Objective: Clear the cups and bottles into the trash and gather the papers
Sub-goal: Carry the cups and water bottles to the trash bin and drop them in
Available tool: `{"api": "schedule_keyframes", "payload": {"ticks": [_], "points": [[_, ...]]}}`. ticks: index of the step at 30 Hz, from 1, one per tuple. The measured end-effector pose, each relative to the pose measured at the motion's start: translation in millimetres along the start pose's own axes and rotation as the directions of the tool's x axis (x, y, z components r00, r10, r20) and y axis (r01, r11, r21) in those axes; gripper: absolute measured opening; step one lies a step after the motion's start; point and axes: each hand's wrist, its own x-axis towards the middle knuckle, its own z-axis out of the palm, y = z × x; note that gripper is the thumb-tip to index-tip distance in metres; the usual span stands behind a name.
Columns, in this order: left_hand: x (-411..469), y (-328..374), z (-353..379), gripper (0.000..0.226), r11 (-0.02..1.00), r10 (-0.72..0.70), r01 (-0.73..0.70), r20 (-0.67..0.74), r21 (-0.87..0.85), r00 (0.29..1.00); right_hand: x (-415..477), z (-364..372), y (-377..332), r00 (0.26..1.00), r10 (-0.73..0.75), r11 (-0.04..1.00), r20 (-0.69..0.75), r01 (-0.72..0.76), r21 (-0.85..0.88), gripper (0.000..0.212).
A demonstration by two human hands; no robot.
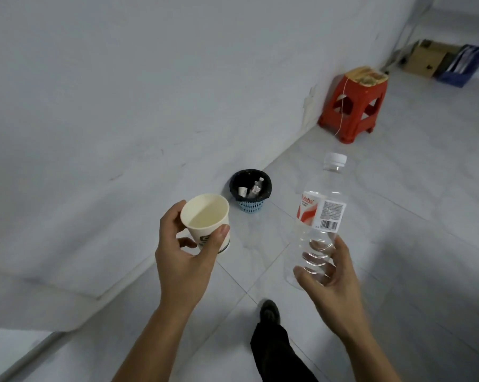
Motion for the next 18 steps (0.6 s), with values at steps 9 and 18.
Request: {"api": "schedule_keyframes", "payload": {"ticks": [9, 18], "points": [[213, -27, 96, 0.074, 0.995, -0.026, 0.026, -0.008, 0.093, 1.000, 264, 52, -56, 0.997, 0.026, 0.999, 0.079, -0.023, -0.037, 0.079], [400, -129, 194, 0.067, 0.988, -0.139, 0.129, 0.114, 0.088, 0.984, 455, 112, -39, 0.989, 0.151, 0.981, -0.008, -0.151, -0.119, 0.081]]}}
